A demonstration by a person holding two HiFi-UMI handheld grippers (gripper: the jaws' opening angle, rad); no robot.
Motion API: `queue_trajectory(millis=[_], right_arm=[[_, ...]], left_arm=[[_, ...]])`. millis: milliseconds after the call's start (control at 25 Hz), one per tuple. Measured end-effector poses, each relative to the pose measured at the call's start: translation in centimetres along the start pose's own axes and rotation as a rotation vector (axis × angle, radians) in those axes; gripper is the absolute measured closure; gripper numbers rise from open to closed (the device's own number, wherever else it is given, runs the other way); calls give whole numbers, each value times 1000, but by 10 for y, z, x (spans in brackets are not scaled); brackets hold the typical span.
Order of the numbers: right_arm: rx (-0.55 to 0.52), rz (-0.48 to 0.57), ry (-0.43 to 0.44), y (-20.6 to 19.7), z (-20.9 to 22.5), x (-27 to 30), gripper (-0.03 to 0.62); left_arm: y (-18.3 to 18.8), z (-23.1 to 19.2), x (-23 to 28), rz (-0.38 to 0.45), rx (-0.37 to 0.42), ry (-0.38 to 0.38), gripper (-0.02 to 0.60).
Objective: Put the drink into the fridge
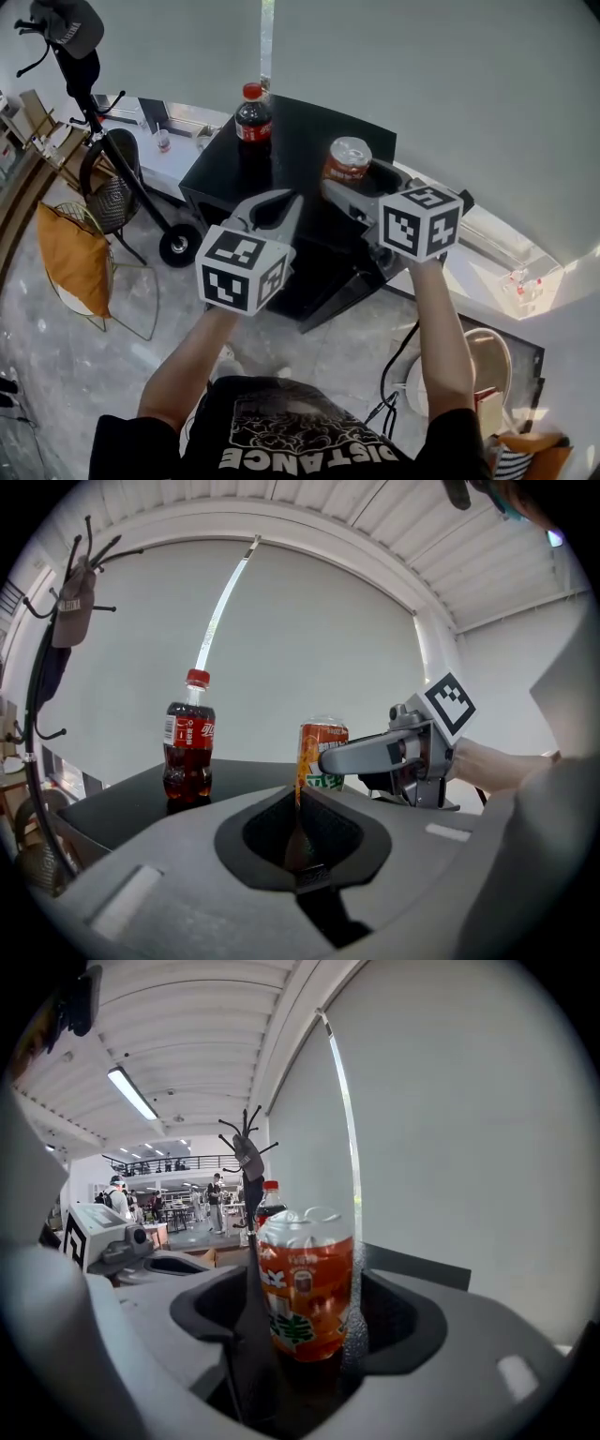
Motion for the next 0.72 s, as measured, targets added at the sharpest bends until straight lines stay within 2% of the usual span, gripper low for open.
queue_trajectory(millis=[320, 360, 520, 720], right_arm=[[19, 7, 39, 7, 3, 16, 225], [20, 13, 31, 8, 3, 16, 248], [14, 26, -7, 10, 2, 16, 256], [10, 47, -5, 11, -7, 10, 258]], left_arm=[[-3, -5, -7, -7, -5, 36, 575], [-3, -5, -8, -8, -6, 39, 575], [-6, -9, -14, -8, -11, 59, 575], [-9, -9, -22, -12, -22, 77, 575]])
Point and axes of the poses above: the fingertips, and each gripper's own axes: x forward along the fingers, z to its right, y out of its top, the point moved 9 cm from there along -x, backward along the fingers, and after that the axes turned 10 degrees about -y, right-handed, at the moved point
